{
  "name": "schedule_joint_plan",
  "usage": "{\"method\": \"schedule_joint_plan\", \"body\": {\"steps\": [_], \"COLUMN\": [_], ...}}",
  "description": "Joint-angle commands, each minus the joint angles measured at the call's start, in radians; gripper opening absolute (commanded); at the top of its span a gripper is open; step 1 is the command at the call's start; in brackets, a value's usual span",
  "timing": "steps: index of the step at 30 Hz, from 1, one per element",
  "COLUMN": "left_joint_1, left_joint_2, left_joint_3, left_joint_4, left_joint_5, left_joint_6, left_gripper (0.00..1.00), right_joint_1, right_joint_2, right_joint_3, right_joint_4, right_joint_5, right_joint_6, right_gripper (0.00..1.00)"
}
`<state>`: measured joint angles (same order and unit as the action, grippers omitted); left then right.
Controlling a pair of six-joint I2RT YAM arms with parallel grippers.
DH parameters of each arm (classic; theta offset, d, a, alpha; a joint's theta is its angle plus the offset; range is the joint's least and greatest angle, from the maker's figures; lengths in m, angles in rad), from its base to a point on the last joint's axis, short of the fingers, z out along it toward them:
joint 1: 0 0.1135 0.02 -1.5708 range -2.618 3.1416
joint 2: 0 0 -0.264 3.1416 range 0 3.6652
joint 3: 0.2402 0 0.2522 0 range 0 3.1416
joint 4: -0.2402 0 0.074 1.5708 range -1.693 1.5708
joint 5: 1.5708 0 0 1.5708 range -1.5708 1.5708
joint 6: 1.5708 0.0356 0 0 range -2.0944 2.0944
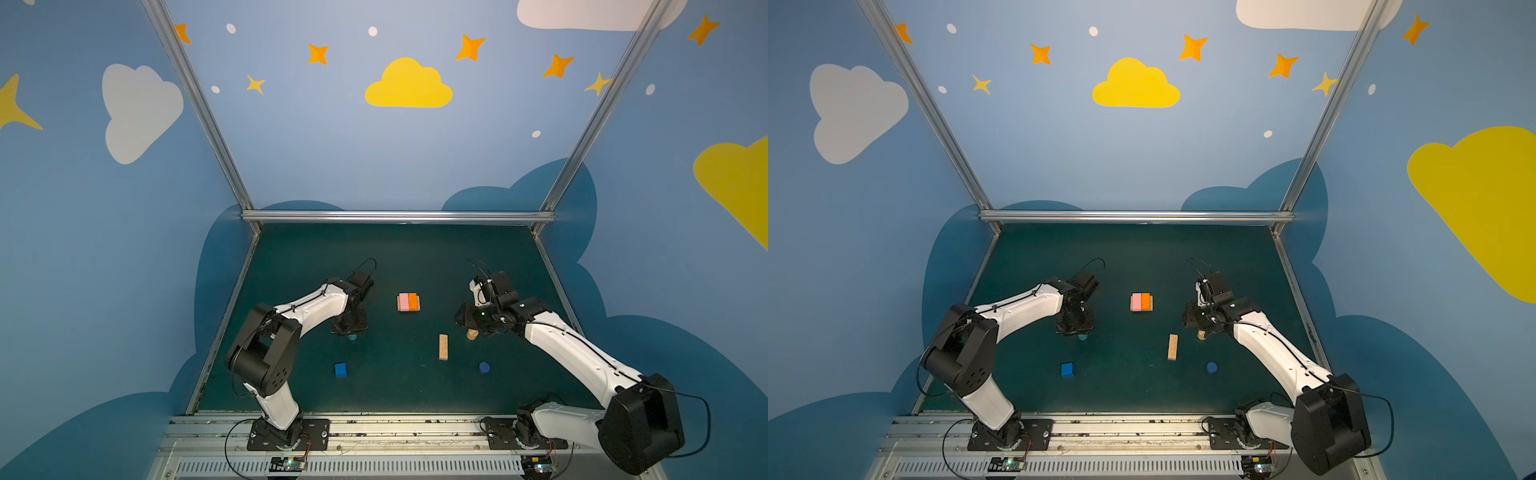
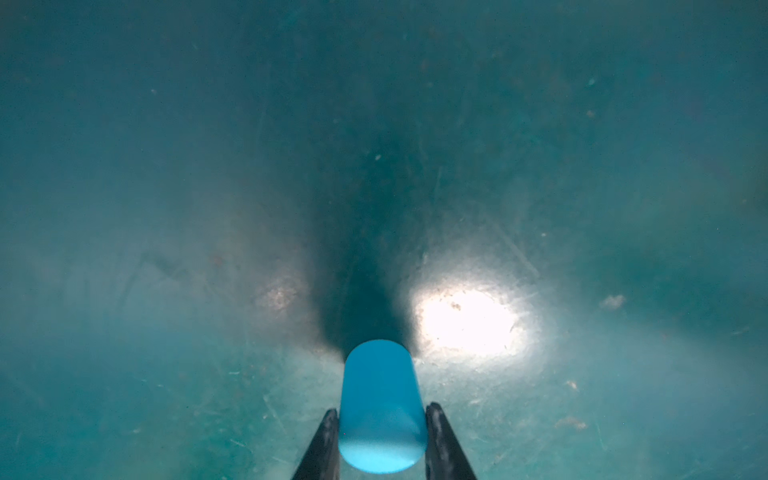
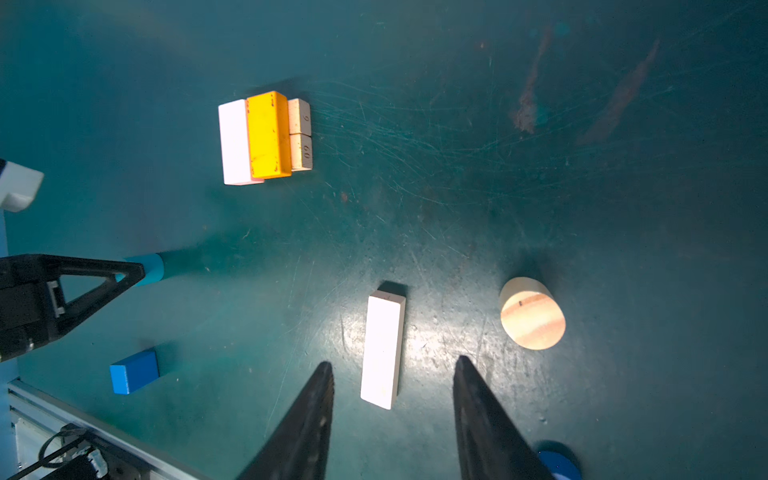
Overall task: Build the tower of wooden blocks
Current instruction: 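Close the left gripper on the teal cylinder and lift it, then carry the teal cylinder over the pink block with the left gripper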
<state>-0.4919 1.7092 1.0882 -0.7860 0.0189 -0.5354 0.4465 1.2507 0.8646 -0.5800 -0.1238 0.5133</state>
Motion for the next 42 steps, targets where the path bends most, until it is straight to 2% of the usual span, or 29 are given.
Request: {"method": "schedule_joint_plan", "body": {"steps": [1, 12, 19, 33, 42], "left_joint_1": [-0.003, -0.002, -0.003, -0.065, -0.126], "left_joint_2": [-0.017, -0.033, 0.023, 0.247, 0.438], "left_joint_3": [0.014, 0.122, 0.256, 0.625, 0.885], "left_joint_4": [-0.001, -0.053, -0.101, -0.208, -0.339], "left_joint_5": [0.018, 0.027, 0.055, 0.11, 0.09], "left_joint_6": [0.009, 0.036, 0.065, 0.12, 0.159], "left_gripper": [0.19, 0.16, 0.15, 0.15, 0.14], "right_joint_1": [-0.002, -0.004, -0.007, -0.068, -0.12], "right_joint_2": [0.025, 0.053, 0.052, 0.087, 0.067], "right_joint_3": [0.012, 0.03, 0.024, 0.014, -0.026], "right_joint_4": [0.001, 0.008, 0.017, 0.035, 0.053], "right_joint_5": [-0.008, -0.033, -0.033, -0.064, -0.093], "right_joint_6": [-0.003, -0.016, -0.022, -0.071, -0.082], "right_gripper": [0.46, 0.46, 0.46, 0.46, 0.46]}}
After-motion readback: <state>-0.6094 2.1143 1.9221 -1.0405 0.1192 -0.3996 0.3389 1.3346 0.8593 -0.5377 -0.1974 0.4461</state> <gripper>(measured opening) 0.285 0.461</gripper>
